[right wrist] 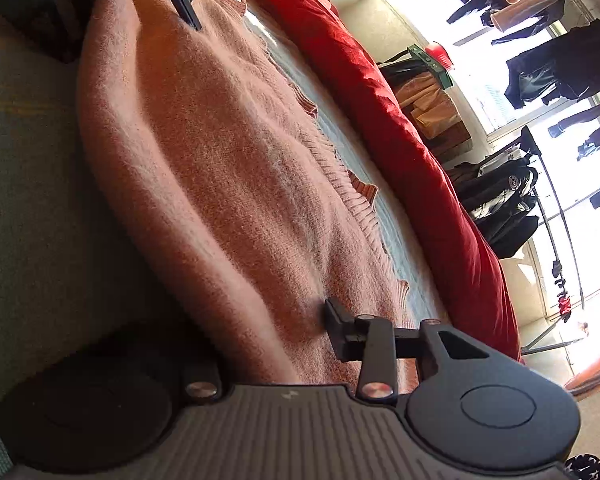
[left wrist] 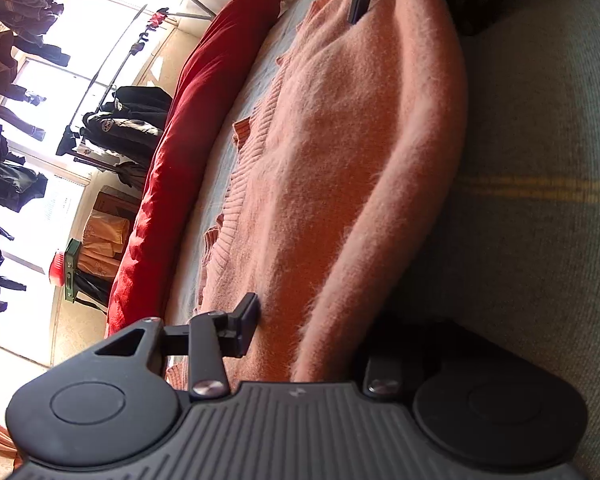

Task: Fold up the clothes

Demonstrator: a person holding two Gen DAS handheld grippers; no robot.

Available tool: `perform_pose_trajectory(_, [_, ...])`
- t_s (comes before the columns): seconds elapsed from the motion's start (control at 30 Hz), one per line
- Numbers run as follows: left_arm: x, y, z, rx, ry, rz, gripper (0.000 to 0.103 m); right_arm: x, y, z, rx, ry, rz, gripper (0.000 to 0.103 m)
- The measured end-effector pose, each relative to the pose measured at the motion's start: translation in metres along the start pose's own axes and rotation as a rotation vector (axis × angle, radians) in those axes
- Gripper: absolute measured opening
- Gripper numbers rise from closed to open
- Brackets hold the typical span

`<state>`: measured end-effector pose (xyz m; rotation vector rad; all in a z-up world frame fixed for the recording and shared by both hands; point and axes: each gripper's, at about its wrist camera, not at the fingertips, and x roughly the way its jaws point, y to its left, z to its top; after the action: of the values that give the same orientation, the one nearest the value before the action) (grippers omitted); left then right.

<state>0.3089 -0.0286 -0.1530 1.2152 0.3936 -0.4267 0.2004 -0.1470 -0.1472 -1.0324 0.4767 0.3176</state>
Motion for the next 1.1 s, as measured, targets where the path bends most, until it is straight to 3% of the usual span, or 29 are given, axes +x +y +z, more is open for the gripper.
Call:
perform_pose_trajectory(0.37, [0.005, 0.001, -0.002, -0.021, -0.023, 0.03, 0.037, -0.005, 0.006, -0.009, 0.069, -0.038, -0.019, 0.038])
perform_pose_trajectory(0.53, [0.002, -0.01, 0.002, 0.009, -0.01, 0.087, 0.027, -0.011, 0.028, -0.001, -0.032, 0.0, -0.117, 0.026])
perform_pose_trajectory(0.7, [0.007, -0.007, 0.003, 0.005, -0.012, 0.081, 0.026, -0.001, 0.021, 0.004, -0.073, 0.013, -0.087, 0.027])
perform_pose_trajectory(1.1, [0.0, -0.007, 0.005, 0.028, -0.013, 0.128, 0.023, -0.006, 0.017, 0.009, -0.138, 0.017, -0.109, 0.021])
